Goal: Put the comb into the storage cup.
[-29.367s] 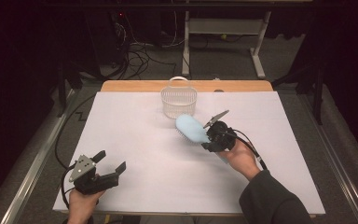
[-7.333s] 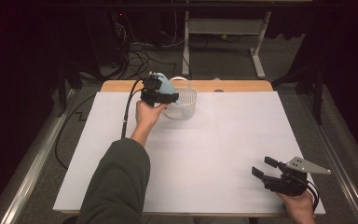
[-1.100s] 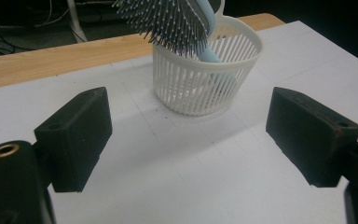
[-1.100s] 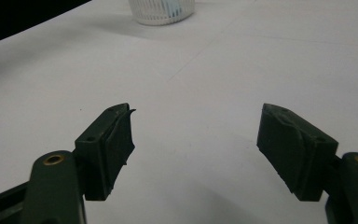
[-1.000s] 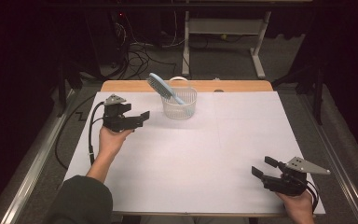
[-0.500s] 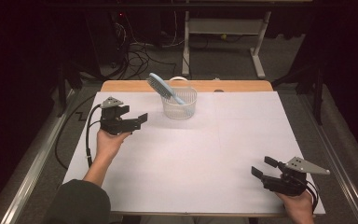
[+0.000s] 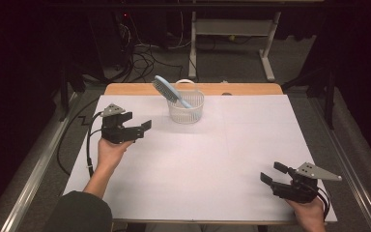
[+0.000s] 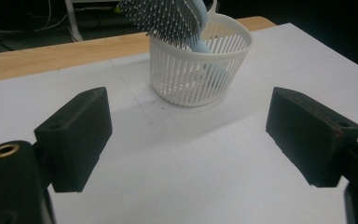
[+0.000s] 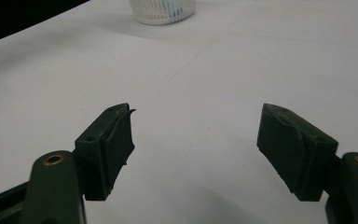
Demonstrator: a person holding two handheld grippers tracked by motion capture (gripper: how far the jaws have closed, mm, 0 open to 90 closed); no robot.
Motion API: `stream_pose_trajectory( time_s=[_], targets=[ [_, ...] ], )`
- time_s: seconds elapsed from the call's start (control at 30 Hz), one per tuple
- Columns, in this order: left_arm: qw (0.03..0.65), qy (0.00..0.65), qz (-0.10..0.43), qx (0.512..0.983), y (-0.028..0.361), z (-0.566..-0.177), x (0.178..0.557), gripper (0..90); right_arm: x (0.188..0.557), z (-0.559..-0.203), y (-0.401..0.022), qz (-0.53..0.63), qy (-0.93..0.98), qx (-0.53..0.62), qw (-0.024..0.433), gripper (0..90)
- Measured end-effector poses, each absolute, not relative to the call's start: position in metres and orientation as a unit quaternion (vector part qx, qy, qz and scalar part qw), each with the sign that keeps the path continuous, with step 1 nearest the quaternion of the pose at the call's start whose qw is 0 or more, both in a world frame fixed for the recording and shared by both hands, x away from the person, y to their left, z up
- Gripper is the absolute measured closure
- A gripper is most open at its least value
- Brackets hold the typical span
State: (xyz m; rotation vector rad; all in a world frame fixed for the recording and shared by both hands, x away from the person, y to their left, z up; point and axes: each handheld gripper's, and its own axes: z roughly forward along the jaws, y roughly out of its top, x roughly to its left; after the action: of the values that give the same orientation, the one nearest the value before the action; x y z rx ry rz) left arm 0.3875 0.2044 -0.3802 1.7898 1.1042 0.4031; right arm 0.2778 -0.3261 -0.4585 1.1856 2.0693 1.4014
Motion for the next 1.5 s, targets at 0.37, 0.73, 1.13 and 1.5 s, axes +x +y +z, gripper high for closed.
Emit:
stream_pose_trajectory(
  time_s=[0.37, 0.73, 1.13, 1.5],
  targets=[
    [0.479, 0.445, 0.175, 0.736, 0.205, -0.381, 0.378, 13.7, 0.278, -0.458, -0.326, 0.499, 0.734, 0.421, 0.188, 27.1],
    [0.487, 0.44, 0.176, 0.734, 0.208, -0.384, 0.367, 13.7, 0.277, -0.458, -0.326, 0.499, 0.734, 0.421, 0.189, 27.1],
    [0.493, 0.437, 0.174, 0.732, 0.212, -0.389, 0.358, 13.7, 0.277, -0.458, -0.328, 0.501, 0.731, 0.422, 0.191, 27.1],
    [0.492, 0.436, 0.176, 0.733, 0.215, -0.391, 0.351, 13.7, 0.278, -0.458, -0.33, 0.502, 0.728, 0.426, 0.191, 27.0]
  ],
)
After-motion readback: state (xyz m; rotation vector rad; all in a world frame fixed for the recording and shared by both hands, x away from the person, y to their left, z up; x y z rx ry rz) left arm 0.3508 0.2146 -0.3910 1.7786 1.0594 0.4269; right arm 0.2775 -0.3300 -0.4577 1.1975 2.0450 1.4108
